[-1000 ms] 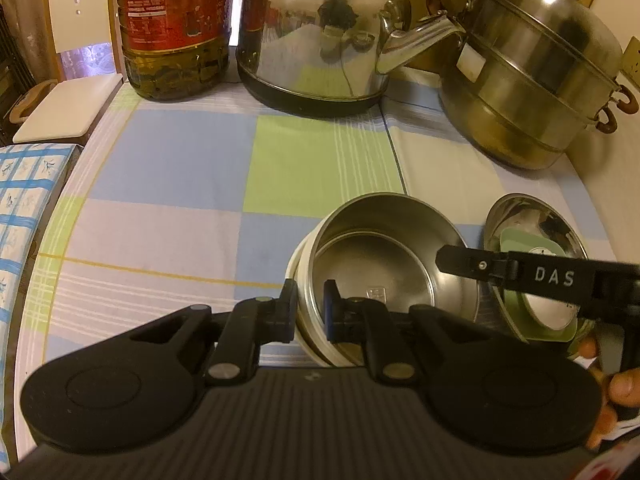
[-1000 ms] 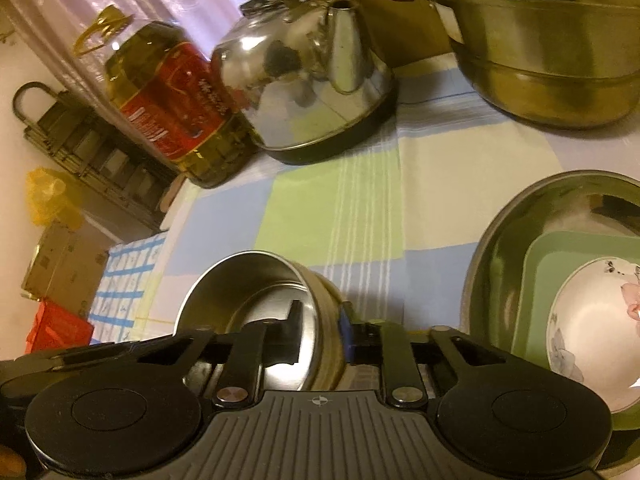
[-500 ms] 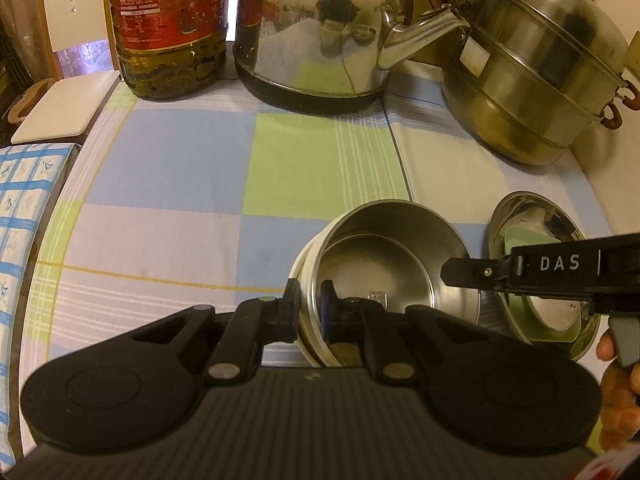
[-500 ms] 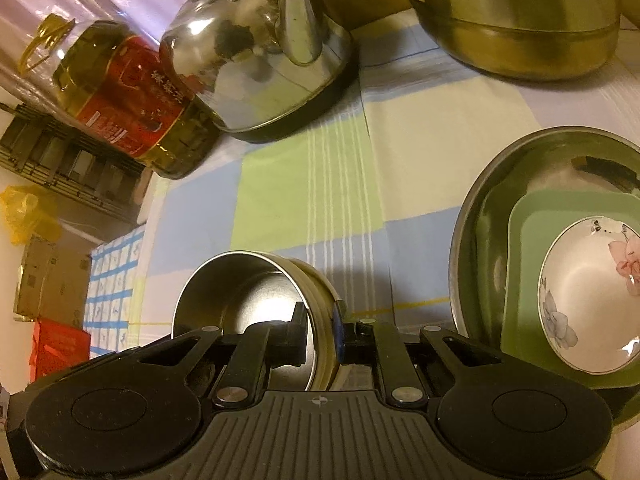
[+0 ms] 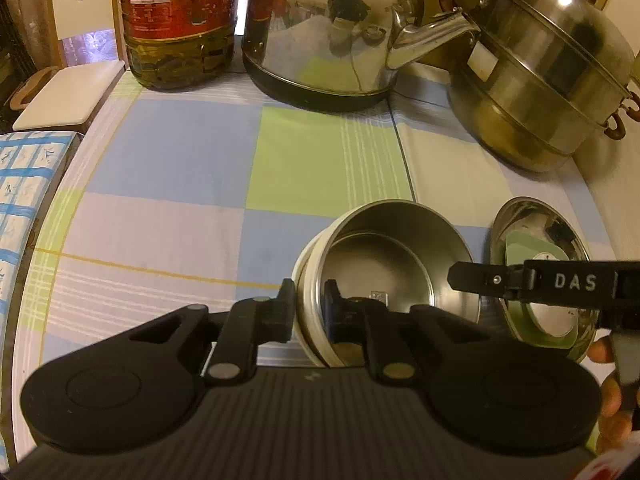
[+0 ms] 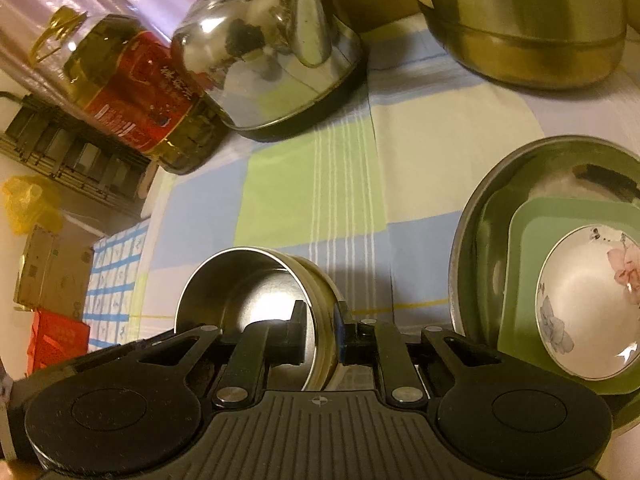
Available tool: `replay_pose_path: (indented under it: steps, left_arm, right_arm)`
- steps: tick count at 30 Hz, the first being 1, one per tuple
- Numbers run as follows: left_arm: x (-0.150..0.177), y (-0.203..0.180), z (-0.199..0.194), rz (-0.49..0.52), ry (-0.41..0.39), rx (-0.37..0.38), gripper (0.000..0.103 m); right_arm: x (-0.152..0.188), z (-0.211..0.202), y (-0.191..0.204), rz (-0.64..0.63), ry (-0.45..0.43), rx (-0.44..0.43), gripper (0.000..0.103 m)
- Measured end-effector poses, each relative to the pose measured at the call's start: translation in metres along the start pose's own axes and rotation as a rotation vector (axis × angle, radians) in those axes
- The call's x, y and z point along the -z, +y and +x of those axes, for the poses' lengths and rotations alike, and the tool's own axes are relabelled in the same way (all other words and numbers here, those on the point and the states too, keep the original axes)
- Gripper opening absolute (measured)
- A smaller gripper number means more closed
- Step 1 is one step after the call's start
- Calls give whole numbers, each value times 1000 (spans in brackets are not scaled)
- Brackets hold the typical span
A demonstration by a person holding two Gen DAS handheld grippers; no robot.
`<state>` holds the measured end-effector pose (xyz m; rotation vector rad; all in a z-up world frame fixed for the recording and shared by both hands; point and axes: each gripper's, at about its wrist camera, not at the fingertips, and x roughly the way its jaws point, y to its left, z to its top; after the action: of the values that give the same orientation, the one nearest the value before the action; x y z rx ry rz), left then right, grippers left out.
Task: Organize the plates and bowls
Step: 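Close both grippers on the rim of the stacked bowls, then lift the bowl stack and carry it toward the steel plate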
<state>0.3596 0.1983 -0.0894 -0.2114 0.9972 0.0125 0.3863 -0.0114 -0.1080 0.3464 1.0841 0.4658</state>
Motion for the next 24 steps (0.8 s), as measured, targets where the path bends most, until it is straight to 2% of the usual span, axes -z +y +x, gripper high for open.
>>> replay_pose_path:
  steps: [1,2,8,24]
  left_arm:
    - [1,1,0,-5,1,1,16]
    - [2,1,-1,-10,2,4,18]
    - [7,3,4,-28,18,14,22]
    - [7,6,16,-45,31,25,22]
  right_arm:
    - [2,-1,0,-4,-13,3,36]
    - [4,-2,-2,-4,-25,2,41]
    - [10,8,-7,19,-14,-14,41]
    - [14,26,-4,12,-11,17,41]
